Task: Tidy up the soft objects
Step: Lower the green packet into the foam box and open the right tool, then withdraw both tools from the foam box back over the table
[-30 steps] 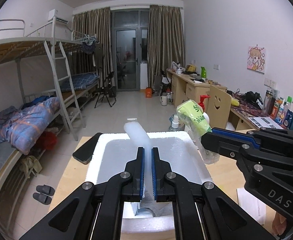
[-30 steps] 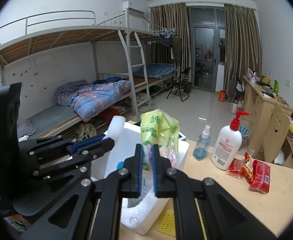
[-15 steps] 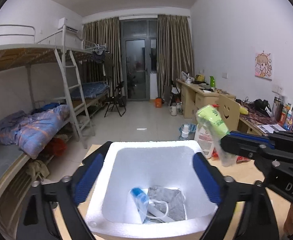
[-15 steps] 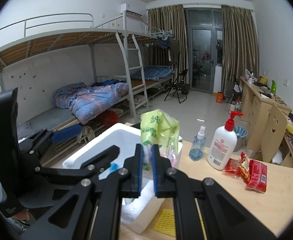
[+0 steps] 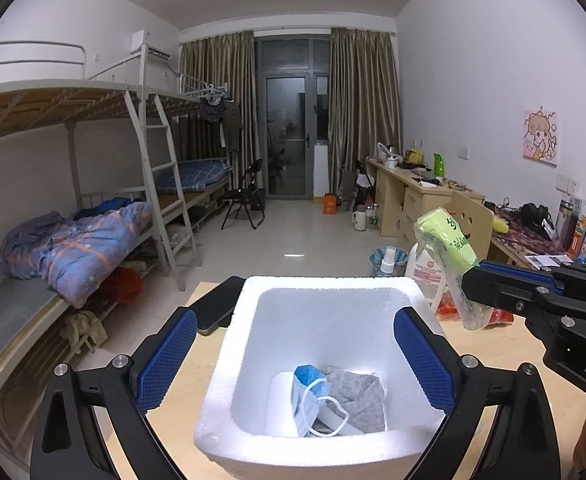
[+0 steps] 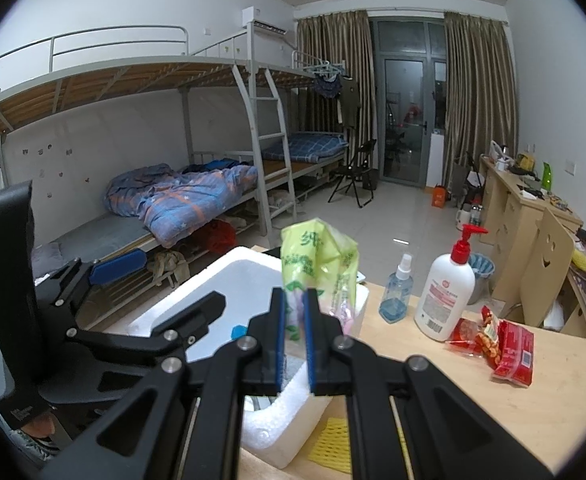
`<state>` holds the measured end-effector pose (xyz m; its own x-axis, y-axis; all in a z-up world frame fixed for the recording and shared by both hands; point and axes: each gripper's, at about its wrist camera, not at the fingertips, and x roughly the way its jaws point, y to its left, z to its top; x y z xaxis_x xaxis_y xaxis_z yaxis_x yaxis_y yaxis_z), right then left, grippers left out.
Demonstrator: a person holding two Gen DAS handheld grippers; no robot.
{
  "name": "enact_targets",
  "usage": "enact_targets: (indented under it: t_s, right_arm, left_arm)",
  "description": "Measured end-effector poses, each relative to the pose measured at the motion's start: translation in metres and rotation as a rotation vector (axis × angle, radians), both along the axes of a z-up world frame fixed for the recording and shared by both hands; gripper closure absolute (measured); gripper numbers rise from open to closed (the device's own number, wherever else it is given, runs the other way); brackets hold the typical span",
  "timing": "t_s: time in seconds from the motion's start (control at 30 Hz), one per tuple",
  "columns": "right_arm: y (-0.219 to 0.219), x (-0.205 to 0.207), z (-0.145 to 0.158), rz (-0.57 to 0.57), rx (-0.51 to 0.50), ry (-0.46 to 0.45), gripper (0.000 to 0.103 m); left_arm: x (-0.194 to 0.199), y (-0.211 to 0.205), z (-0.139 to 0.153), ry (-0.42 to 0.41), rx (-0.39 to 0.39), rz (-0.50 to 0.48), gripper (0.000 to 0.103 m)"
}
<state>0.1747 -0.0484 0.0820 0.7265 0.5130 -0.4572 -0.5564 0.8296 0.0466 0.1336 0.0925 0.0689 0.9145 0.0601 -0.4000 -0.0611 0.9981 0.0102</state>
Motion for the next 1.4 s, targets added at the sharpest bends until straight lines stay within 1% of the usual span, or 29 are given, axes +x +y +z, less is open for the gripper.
enact_targets:
  t_s: [0.13, 0.23, 0.6, 0.87, 1.07, 1.17, 1.2, 1.23, 1.27, 1.3, 1.33, 1.4]
  right_arm:
    - [0.004, 0.000, 0.000, 0.010, -0.002, 0.003, 0.092]
    - [0.010, 0.001, -0.001, 0.022, -0.005, 0.009, 0.092]
    - [0.046, 0.002, -0.007, 0.087, -0.021, 0.040, 0.092]
    - [0.061, 0.004, -0.012, 0.094, -0.035, 0.054, 0.092]
    - [0.062, 0.006, -0.013, 0.062, -0.031, 0.057, 0.091]
    - [0.061, 0.006, -0.015, 0.052, -0.035, 0.064, 0.088]
    - [0.060, 0.006, -0.016, 0.047, -0.034, 0.063, 0.083]
    - [0.060, 0.006, -0.016, 0.043, -0.032, 0.066, 0.070]
    - [0.057, 0.006, -0.016, 0.040, -0.028, 0.067, 0.060]
    - [0.054, 0.005, -0.015, 0.028, -0.021, 0.064, 0.035]
    - [0.052, 0.005, -0.014, 0.013, -0.016, 0.056, 0.017]
    - [0.046, 0.000, -0.011, -0.008, 0.002, 0.020, 0.006]
  left_arm:
    - [-0.010, 0.012, 0.002, -0.009, -0.006, 0.033, 0.004]
    - [-0.018, 0.018, 0.004, -0.017, 0.004, 0.069, 0.004]
    - [-0.057, 0.054, 0.000, -0.020, -0.005, 0.184, 0.004]
    - [-0.064, 0.069, -0.001, -0.017, -0.002, 0.214, 0.004]
    - [-0.065, 0.069, -0.001, -0.029, 0.005, 0.210, 0.004]
    - [-0.064, 0.069, -0.001, -0.026, -0.001, 0.209, 0.004]
    - [-0.063, 0.070, 0.000, -0.026, -0.003, 0.209, 0.004]
    - [-0.063, 0.070, 0.000, -0.026, -0.005, 0.210, 0.004]
    - [-0.063, 0.071, 0.001, -0.026, -0.005, 0.210, 0.004]
    - [-0.063, 0.071, 0.001, -0.025, -0.004, 0.211, 0.004]
    - [-0.063, 0.071, 0.001, -0.025, -0.003, 0.211, 0.004]
    - [-0.062, 0.071, 0.001, -0.026, -0.007, 0.211, 0.004]
